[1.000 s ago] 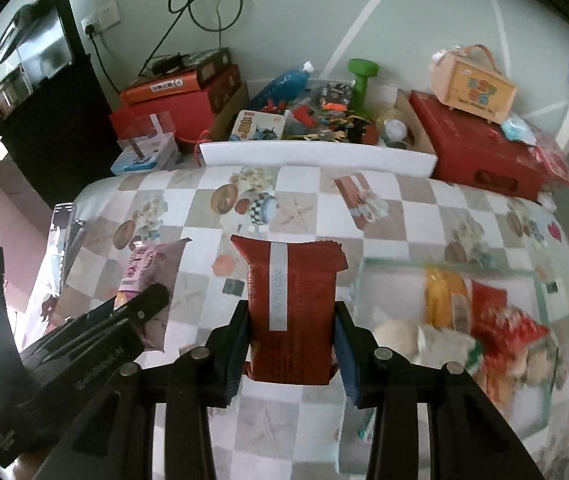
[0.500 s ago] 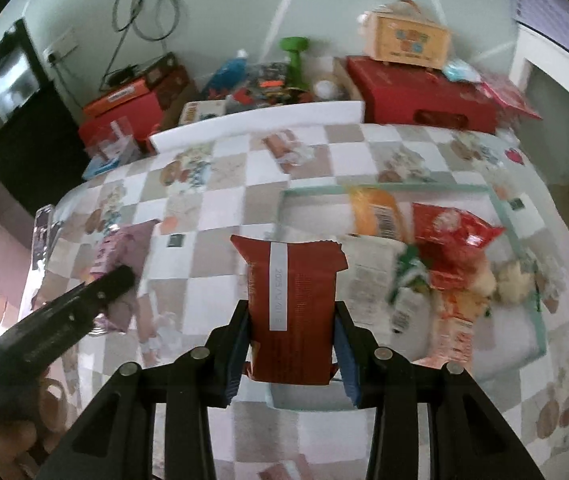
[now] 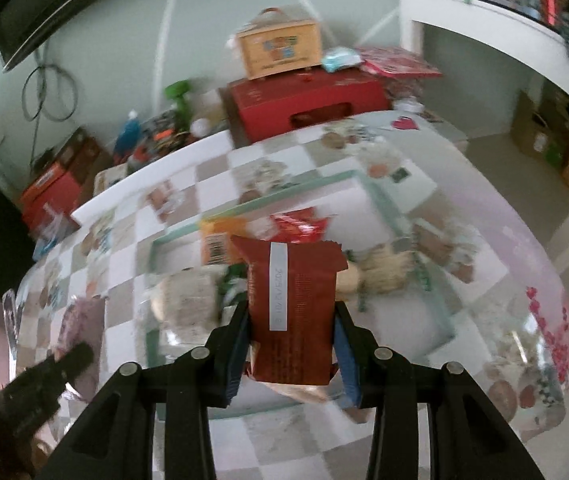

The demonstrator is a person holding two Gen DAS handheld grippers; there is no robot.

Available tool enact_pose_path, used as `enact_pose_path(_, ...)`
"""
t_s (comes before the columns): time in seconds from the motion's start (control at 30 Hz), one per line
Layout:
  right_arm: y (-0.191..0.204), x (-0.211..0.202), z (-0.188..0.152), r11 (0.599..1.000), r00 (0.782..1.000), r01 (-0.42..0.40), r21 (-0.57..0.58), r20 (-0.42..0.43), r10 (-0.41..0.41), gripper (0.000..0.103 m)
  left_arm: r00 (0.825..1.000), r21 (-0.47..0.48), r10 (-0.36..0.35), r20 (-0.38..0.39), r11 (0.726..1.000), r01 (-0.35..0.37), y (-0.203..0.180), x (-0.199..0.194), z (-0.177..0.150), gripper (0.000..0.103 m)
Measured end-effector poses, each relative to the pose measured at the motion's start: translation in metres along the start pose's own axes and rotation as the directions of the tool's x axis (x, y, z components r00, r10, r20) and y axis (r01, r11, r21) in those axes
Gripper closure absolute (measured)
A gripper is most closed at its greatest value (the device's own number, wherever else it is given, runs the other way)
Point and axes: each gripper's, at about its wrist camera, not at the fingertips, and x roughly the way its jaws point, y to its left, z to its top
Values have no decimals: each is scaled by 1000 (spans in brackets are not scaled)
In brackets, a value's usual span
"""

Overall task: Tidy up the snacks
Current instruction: 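Carry the pink roll bag and red box packet over the tray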

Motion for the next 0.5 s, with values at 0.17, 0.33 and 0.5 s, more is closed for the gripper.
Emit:
enact_pose_path(0.17,-29,2,0,999,1000,14,53,-4,-14,61,1000,68,-18,-23,998,20,-36,11,-2,61)
enact_pose_path(0.33,-42,13,-5,998,999,6,68,-32,-4,61,999,122,-11,-41,992,16,-64,23,-2,61)
enact_pose_path(0.5,-47,26,-11,998,998,-9,70,-57,13,61,999,164,11,-44,987,-3,-82,34,-3,61)
